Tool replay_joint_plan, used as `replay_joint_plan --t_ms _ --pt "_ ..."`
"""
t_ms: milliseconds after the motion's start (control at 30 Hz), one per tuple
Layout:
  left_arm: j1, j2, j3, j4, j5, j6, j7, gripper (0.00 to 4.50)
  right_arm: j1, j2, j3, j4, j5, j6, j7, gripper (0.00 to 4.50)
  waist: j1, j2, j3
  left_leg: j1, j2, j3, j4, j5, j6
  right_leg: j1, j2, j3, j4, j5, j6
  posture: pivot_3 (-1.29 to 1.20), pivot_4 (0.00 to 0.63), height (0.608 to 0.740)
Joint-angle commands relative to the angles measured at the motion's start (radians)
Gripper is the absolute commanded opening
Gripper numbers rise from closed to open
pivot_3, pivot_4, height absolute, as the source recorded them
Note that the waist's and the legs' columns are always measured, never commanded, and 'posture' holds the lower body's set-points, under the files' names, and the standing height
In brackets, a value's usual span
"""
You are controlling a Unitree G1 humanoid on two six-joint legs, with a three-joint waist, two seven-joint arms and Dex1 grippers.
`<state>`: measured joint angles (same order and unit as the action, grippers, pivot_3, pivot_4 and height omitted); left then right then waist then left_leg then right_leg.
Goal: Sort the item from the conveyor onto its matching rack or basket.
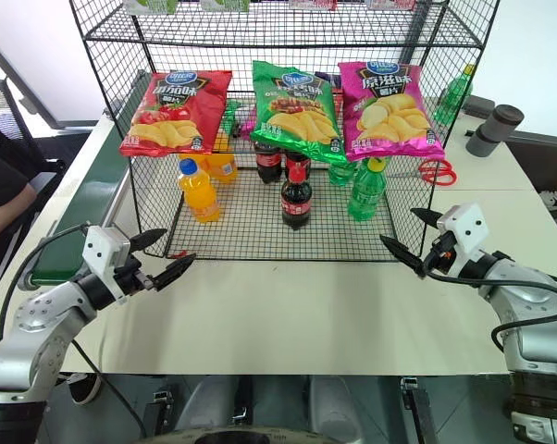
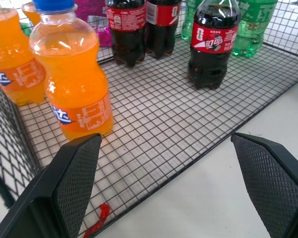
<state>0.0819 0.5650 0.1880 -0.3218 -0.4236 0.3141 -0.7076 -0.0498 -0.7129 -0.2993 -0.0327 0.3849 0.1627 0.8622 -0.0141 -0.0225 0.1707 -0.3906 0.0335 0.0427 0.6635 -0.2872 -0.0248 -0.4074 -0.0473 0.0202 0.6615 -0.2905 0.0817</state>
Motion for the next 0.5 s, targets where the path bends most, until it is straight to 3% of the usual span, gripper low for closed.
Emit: replay_joint_plan --t_ms 33,500 --pt "-0.007 0.000 0.009 -0.012 -0.007 -0.016 -0.005 4.50 0.000 -0.011 -0.032 -0.007 0.002 -0.028 -0.002 4.44 0.000 0.000 0.000 0.000 0.000 0.000 0.000 0.000 0.000 0.000 0.000 0.000 0.000 0.000 0.000 0.00 0.150 0.734" --pt "-0.012 -0.005 0.003 0.001 0.014 -0.020 0.019 4.50 -0.017 -0.002 -0.016 -0.007 -0.008 -0.047 -0.016 4.44 0.001 0.000 0.000 0.000 0.000 0.000 0.000 0.000 0.000 0.000 0.000 0.000 0.000 0.000 0.000 0.00 0.150 0.734"
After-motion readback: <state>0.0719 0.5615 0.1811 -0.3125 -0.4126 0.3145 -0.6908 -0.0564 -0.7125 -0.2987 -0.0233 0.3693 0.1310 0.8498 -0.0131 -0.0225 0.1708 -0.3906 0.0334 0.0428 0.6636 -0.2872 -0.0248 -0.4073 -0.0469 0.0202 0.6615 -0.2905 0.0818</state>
